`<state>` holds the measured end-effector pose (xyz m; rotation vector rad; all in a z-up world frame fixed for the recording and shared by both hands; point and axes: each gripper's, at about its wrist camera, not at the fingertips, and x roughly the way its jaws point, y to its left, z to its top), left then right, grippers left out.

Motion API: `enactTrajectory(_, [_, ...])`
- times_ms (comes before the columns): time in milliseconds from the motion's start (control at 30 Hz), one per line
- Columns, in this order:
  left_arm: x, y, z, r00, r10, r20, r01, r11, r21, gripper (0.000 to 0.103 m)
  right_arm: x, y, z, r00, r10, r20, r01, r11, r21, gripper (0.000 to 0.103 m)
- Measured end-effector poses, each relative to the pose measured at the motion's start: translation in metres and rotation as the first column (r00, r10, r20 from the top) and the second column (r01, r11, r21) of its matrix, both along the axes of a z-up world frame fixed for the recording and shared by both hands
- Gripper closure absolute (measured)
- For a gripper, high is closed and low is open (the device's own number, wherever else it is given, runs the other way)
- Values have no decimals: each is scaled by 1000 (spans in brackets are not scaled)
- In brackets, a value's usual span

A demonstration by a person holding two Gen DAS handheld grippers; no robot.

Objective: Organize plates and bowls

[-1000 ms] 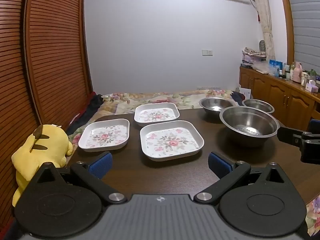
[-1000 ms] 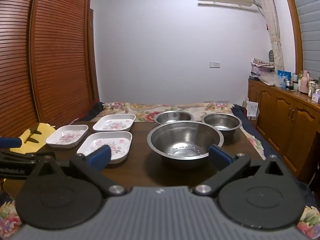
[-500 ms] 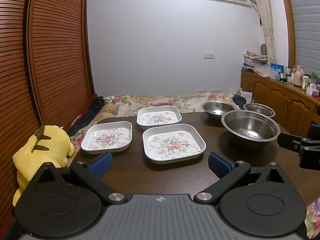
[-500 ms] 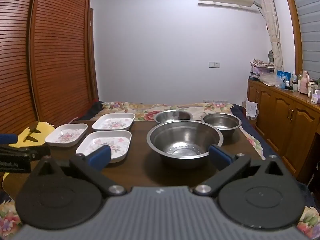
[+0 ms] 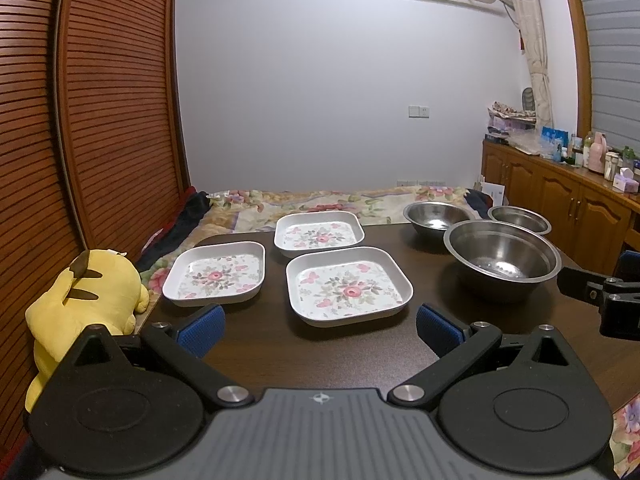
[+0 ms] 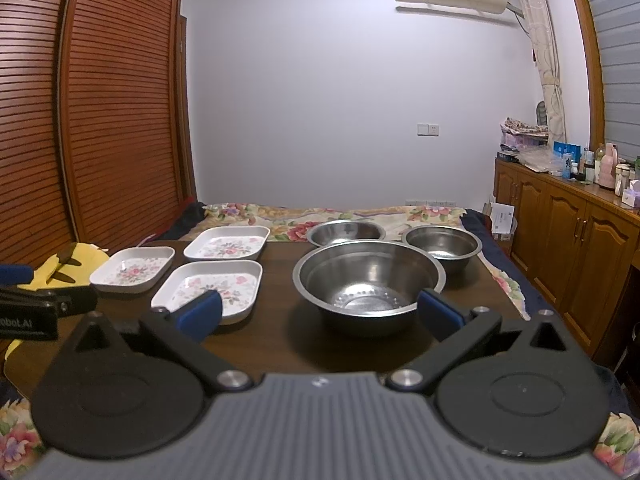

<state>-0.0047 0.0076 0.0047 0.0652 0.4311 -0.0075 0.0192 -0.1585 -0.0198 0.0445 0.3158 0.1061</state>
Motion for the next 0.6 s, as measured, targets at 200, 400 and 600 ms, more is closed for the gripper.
enactTrajectory(200, [0,1,-1,1000,0,1,0,1000,-1,0,0,-2,-1,1000,-10,-1,10,1000,0,0])
enactTrajectory(400, [0,1,-1,1000,1,-2,-1,1000,-1,0,1,-4,-1,1000,-9,-2,9,1000,0,0])
enactTrajectory(600, [0,2,-3,1000,2,-5,-2,1000,-2,0,2,-4,-2,1000,-6,-4,6,1000,-1,0])
